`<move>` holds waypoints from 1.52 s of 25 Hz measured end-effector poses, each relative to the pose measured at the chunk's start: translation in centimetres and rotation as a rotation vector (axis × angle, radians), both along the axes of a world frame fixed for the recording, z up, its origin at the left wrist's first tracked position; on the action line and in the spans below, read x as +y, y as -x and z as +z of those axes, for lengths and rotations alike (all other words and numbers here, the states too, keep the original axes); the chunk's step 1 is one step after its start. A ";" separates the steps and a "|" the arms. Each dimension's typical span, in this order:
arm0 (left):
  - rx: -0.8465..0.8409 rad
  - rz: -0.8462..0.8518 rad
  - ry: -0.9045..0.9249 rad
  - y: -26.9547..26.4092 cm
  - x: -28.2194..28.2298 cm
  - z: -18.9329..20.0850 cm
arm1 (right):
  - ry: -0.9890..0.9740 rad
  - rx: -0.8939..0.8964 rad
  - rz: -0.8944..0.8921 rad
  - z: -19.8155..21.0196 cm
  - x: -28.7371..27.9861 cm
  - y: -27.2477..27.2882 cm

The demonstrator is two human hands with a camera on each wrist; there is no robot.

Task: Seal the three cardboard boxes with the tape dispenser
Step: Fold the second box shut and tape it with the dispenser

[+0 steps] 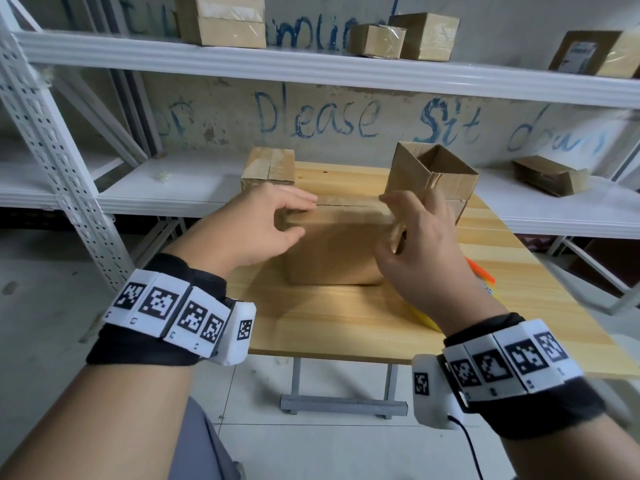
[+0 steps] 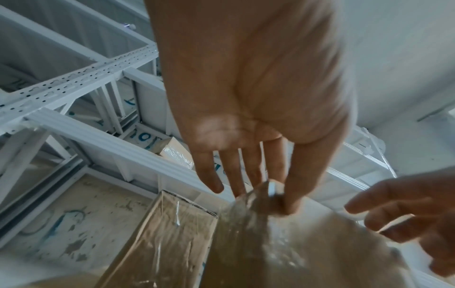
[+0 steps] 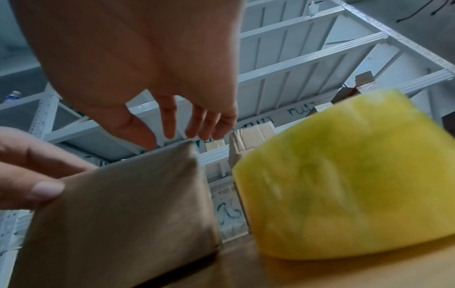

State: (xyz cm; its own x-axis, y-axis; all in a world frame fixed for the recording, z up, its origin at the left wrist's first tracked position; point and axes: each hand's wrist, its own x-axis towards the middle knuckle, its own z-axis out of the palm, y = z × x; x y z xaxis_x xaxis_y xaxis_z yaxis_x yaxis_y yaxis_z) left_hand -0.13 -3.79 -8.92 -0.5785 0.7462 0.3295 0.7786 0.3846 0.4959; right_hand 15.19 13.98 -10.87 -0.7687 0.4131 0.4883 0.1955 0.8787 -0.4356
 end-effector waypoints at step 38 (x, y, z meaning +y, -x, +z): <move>-0.123 0.023 -0.070 1.4 -0.5 -1.3 | 0.015 0.110 0.324 -0.6 1.3 -1.8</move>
State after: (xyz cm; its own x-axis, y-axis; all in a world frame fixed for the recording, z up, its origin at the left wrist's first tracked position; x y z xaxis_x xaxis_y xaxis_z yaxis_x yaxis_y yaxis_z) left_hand -1.50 -4.34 -10.21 -0.6347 0.7096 0.3059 0.7014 0.3628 0.6136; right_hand 16.99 15.29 -11.49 -0.8042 0.1638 0.5713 -0.1419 0.8805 -0.4523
